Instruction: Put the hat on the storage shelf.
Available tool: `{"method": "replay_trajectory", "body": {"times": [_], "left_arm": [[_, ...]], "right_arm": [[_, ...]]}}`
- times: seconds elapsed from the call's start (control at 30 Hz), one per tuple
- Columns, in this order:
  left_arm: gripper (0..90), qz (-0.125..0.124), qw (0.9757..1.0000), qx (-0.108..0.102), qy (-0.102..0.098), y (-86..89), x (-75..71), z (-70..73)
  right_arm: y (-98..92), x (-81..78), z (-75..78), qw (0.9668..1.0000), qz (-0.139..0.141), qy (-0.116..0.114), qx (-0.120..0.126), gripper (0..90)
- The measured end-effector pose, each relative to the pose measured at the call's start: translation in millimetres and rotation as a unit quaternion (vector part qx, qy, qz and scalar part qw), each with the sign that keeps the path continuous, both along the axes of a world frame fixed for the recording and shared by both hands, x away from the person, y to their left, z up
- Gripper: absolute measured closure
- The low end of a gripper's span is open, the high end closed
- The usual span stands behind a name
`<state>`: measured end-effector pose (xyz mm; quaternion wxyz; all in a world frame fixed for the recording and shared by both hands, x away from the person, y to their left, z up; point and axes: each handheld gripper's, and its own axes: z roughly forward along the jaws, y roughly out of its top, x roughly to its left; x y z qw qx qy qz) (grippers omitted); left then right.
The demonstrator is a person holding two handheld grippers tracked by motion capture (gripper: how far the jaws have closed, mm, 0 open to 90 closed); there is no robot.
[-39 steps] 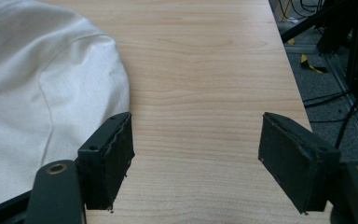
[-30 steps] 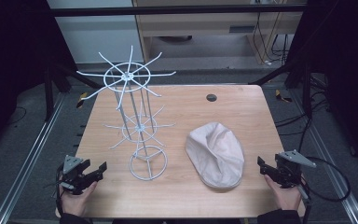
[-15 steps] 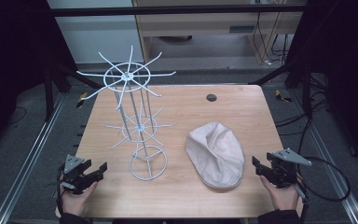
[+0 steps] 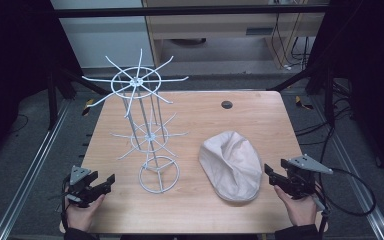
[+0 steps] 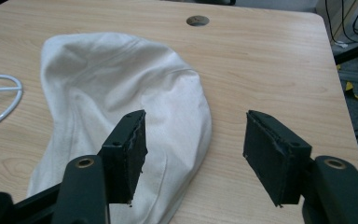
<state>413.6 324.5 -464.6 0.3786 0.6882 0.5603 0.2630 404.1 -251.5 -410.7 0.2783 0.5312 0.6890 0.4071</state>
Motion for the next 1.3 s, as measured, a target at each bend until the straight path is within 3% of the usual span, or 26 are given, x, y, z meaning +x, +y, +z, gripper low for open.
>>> {"method": "replay_trajectory", "body": {"times": [0.23, 0.77, 1.3], "left_arm": [[32.8, 0.001, 1.0, 0.002, 0.005, 0.2, 0.7, -1.4], [33.9, 0.003, 0.9999, 0.007, 0.01, 1.7, 2.1, -3.1], [35.0, 0.002, 0.9999, 0.008, 0.012, 2.4, 2.5, -3.5]], "right_arm": [[10.9, 2.3, 10.5, 0.9998, 0.019, 0.001, -0.01, 38.0], [37.2, 10.1, 29.8, 0.9984, 0.056, 0.006, -0.003, 40.6], [80.8, 28.3, 31.8, 0.9944, 0.099, 0.026, -0.026, 42.6]]}}
